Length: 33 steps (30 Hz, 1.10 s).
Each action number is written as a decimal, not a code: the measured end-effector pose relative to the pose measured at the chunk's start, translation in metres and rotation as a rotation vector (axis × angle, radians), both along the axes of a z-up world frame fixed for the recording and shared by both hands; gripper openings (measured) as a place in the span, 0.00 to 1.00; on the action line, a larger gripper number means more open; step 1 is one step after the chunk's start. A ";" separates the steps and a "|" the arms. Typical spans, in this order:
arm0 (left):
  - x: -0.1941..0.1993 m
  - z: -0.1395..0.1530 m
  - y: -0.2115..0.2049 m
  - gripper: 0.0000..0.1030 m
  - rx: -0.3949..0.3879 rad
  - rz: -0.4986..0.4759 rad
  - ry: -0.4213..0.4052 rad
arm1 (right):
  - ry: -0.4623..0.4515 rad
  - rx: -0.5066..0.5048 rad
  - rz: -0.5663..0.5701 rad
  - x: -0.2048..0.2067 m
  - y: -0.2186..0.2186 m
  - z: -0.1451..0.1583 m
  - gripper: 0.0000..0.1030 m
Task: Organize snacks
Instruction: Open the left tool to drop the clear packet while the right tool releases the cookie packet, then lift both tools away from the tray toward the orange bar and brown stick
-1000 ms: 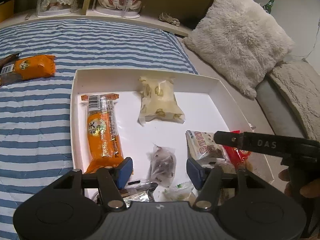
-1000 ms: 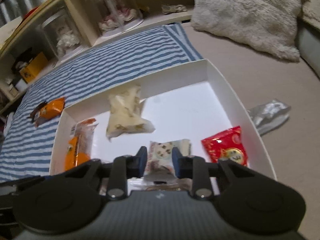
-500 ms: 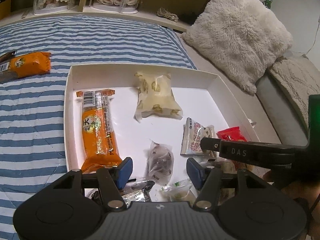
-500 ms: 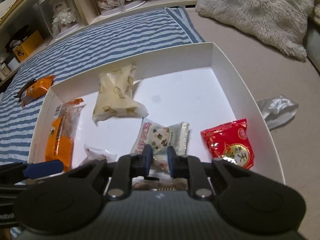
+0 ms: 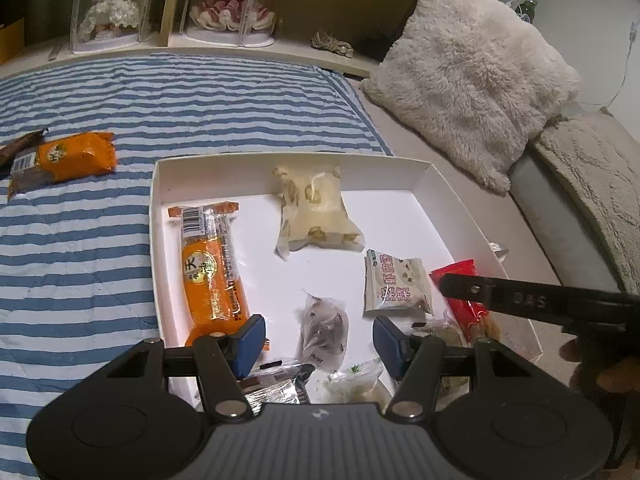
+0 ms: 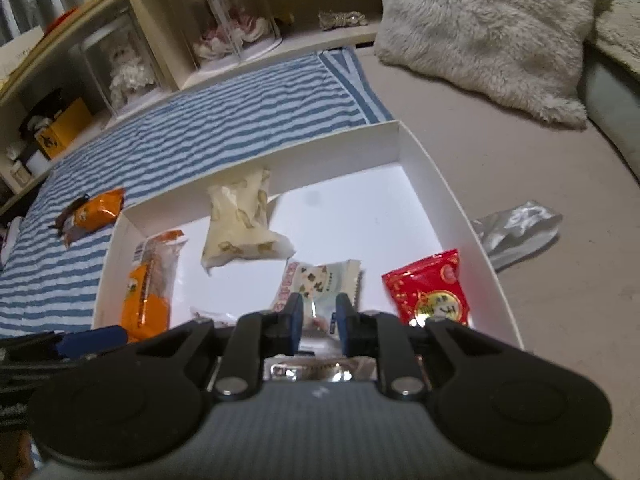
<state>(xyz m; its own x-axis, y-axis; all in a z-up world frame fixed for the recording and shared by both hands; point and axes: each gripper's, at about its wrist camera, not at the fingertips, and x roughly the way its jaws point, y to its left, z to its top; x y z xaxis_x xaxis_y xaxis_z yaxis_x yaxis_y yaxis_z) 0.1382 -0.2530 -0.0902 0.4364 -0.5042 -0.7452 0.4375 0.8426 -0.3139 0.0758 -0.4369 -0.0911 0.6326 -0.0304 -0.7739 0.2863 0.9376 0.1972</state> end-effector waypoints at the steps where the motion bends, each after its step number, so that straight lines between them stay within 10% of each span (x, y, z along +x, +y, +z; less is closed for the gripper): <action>1: -0.001 0.001 0.001 0.59 0.001 0.002 -0.002 | -0.004 0.001 0.001 -0.003 0.000 0.002 0.22; 4: -0.004 0.006 0.004 0.59 0.003 0.006 -0.008 | -0.016 0.005 0.011 -0.013 0.002 0.009 0.26; 15: -0.013 0.019 0.019 0.86 0.038 0.030 -0.047 | -0.030 -0.070 0.011 -0.041 0.010 0.026 0.95; 20: -0.011 0.024 0.030 1.00 0.058 0.058 -0.064 | -0.041 -0.102 0.014 -0.043 0.016 0.029 0.99; 33: 0.006 0.023 0.074 1.00 0.104 0.118 -0.088 | -0.069 -0.129 0.041 -0.039 0.030 0.037 0.99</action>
